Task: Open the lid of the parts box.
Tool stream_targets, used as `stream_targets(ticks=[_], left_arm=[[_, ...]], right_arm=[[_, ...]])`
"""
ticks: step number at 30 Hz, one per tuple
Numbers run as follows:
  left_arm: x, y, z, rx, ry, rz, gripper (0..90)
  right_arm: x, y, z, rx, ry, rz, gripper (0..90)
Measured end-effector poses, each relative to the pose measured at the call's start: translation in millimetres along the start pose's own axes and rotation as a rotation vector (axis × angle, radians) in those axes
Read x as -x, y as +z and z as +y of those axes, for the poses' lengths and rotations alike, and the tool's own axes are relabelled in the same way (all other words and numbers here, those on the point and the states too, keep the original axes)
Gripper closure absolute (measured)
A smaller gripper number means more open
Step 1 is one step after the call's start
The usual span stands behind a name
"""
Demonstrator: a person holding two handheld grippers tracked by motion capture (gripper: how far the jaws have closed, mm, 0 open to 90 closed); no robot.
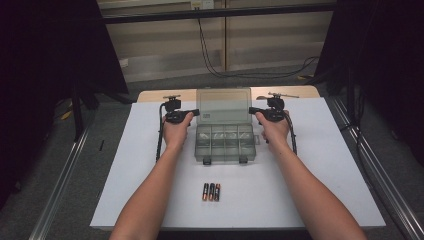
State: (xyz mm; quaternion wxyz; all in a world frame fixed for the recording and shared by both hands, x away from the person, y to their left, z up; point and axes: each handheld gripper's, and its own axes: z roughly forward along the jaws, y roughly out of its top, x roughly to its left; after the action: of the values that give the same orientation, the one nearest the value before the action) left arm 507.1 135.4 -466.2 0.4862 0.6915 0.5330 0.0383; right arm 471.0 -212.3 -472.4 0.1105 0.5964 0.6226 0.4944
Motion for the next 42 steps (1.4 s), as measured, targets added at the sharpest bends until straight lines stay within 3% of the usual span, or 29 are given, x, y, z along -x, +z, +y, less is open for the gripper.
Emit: stream_targets(ticks=[3,9,15,19,23,28,32,39,42], left_arm=[[-0.9,2.6,-1.0,-0.021,0.018,0.006,79.8],[-6.2,4.5,-2.3,-0.021,-0.038,-0.021,80.5],[-8.7,6.3,-3.9,-0.037,-0.044,-0.013,80.9],[-9.8,7.9,-5.4,-0.032,-0.073,-0.016,80.4],[-12.2,8.1,-6.6,-0.050,-0.064,-0.018,79.7],[-13.4,6.6,-7.3,-0.049,-0.079,-0.052,75.2],[-9.4,3.3,-6.3,-0.039,-0.059,-0.045,65.4],[-3.6,-8.6,-7.1,-0.049,0.015,-0.033,46.3],[0.2,-14.0,-8.3,-0.057,0.035,-0.050,36.7]], right_arm=[[2.4,2.0,-1.0,-0.003,0.009,0.005,82.2],[7.1,5.2,-2.5,-0.014,0.046,0.024,81.8],[8.2,9.0,-4.0,-0.028,0.040,0.006,81.0],[8.7,10.3,-5.3,-0.035,0.052,0.005,80.4],[9.0,12.4,-6.5,-0.039,0.047,0.001,79.9],[8.4,12.7,-6.6,-0.039,0.020,0.001,78.0],[7.8,11.1,-7.1,-0.034,-0.007,0.005,68.6],[-1.3,-2.5,-2.0,-0.026,-0.081,-0.020,39.2],[-6.3,-10.8,0.4,-0.017,-0.120,-0.035,28.3]])
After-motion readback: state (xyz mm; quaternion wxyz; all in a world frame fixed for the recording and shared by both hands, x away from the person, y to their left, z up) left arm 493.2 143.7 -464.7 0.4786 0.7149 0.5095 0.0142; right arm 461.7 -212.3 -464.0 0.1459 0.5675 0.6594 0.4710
